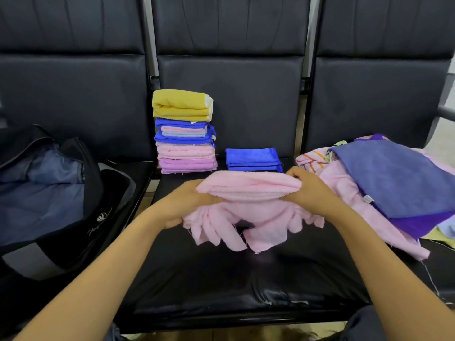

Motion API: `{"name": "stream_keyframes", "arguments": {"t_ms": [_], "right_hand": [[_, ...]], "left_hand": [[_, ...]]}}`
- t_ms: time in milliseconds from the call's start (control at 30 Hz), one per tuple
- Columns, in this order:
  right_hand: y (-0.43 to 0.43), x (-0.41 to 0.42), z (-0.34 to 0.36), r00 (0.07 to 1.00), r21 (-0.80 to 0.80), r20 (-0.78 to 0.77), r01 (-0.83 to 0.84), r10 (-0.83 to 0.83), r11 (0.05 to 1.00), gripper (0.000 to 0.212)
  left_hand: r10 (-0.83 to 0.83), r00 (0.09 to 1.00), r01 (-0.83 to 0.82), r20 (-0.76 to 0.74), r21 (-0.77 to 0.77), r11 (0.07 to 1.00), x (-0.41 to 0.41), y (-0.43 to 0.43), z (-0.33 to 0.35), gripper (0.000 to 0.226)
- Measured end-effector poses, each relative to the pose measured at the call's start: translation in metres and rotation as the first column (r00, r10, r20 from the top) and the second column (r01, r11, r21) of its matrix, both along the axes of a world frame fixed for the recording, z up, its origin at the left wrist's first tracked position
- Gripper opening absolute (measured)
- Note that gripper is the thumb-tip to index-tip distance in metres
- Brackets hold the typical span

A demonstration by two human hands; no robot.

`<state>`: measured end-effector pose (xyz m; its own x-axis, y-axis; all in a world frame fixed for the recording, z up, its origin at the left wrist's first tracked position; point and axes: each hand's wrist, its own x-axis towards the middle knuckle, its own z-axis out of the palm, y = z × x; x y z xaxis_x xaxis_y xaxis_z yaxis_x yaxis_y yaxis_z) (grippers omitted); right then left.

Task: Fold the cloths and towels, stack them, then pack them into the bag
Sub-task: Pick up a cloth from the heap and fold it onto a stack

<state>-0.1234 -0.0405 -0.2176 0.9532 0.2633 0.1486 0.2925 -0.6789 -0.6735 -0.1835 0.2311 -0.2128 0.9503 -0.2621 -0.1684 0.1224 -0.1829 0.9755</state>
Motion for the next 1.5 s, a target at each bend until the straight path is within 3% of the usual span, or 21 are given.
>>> {"name": "stream_keyframes", "arguments": {"t_ms": [33,100,167,267,333,400,467,500,567,633,700,767,833,933,1000,1067,1100,1233,1333,1400,1500], "right_hand": [[-0.002,-0.003,0.004,0.998,0.059,-0.057,-0.028,0.031,0.998,0.028],[-0.008,-0.008,0.01,0.982,0.025,-0.157,-0.105,0.107,0.994,0.042],[-0.012,-0.015,0.014,0.951,-0.064,-0.259,-0.193,0.171,0.979,0.046],[-0.018,-0.022,0.024,0.879,-0.011,-0.413,-0.266,0.238,0.964,0.047],[-0.022,-0.02,0.027,0.855,-0.044,-0.459,-0.294,0.242,0.955,0.051],[-0.019,-0.013,0.02,0.885,-0.26,-0.435,-0.3,0.165,0.918,0.05],[-0.009,0.0,0.005,0.962,-0.507,-0.271,-0.173,0.035,0.844,0.039],[-0.002,0.006,-0.001,0.995,-0.554,-0.091,-0.026,-0.029,0.832,0.032],[0.012,0.012,-0.001,0.925,-0.413,0.343,0.303,-0.162,0.859,0.024],[0.018,0.017,0.007,0.742,-0.207,0.642,0.411,-0.193,0.888,0.022],[0.022,0.018,0.01,0.623,-0.16,0.768,0.41,-0.148,0.898,0.031],[0.023,0.019,0.004,0.611,-0.227,0.787,0.408,-0.08,0.885,0.04],[0.024,0.018,-0.007,0.7,-0.392,0.713,0.369,0.025,0.843,0.046],[0.024,0.016,-0.029,0.966,-0.725,0.233,0.093,0.116,0.682,0.052],[0.023,0.012,-0.046,0.986,-0.78,-0.091,-0.157,0.138,0.606,0.057],[0.023,0.005,-0.057,0.937,-0.727,-0.321,-0.336,0.135,0.6,0.058],[0.022,0.004,-0.059,0.908,-0.69,-0.399,-0.391,0.13,0.609,0.054],[0.014,0.005,-0.055,0.834,-0.588,-0.54,-0.468,0.111,0.66,0.026],[0.011,0.009,-0.052,0.809,-0.56,-0.584,-0.461,0.066,0.689,0.051],[0.01,0.012,-0.052,0.841,-0.563,-0.537,-0.418,0.069,0.713,0.046],[0.008,0.013,-0.051,0.897,-0.581,-0.434,-0.348,0.082,0.736,0.028]], "left_hand": [[0.011,1.0,-0.012,-0.024,-0.072,0.997,-0.001,-0.001,0.004,0.034],[0.003,0.996,-0.017,-0.084,-0.164,0.986,-0.002,0.001,0.007,0.04],[-0.05,0.99,0.026,-0.13,-0.18,0.983,-0.003,0.006,0.009,0.05],[-0.164,0.972,0.14,-0.168,-0.147,0.979,-0.004,0.014,0.016,0.057],[-0.166,0.97,0.176,-0.178,0.037,0.984,-0.003,0.02,0.02,0.056],[-0.101,0.989,0.136,-0.104,0.433,0.891,0.003,0.022,0.012,0.041],[-0.01,0.994,-0.072,0.104,0.748,0.66,0.012,0.013,0.0,0.016],[0.041,0.961,-0.25,0.275,0.789,0.562,0.015,0.006,-0.004,0.006],[0.142,0.773,-0.595,0.618,0.63,0.499,0.019,-0.002,-0.007,0.01],[0.134,0.558,-0.754,0.819,0.434,0.493,0.021,0.001,-0.005,0.022],[0.024,0.429,-0.797,0.903,0.366,0.481,0.024,0.011,-0.008,0.033],[-0.083,0.426,-0.798,0.901,0.418,0.434,0.026,0.02,-0.016,0.037],[-0.162,0.508,-0.759,0.846,0.528,0.381,0.029,0.026,-0.027,0.038],[-0.185,0.825,-0.485,0.535,0.836,0.255,0.03,0.028,-0.045,0.039],[-0.169,0.976,-0.099,0.135,0.974,0.203,0.027,0.026,-0.058,0.039],[-0.162,0.972,0.206,-0.168,0.944,0.257,0.023,0.024,-0.067,0.047],[-0.175,0.955,0.28,-0.238,0.919,0.279,0.02,0.024,-0.068,0.052],[-0.17,0.933,0.356,-0.317,0.885,0.302,0.018,0.032,-0.059,0.068],[-0.125,0.931,0.365,-0.344,0.847,0.387,0.018,0.036,-0.055,0.075],[-0.119,0.962,0.274,-0.247,0.839,0.47,0.018,0.041,-0.054,0.062],[-0.124,0.992,0.098,-0.022,0.749,0.655,0.019,0.05,-0.055,0.025]]}}
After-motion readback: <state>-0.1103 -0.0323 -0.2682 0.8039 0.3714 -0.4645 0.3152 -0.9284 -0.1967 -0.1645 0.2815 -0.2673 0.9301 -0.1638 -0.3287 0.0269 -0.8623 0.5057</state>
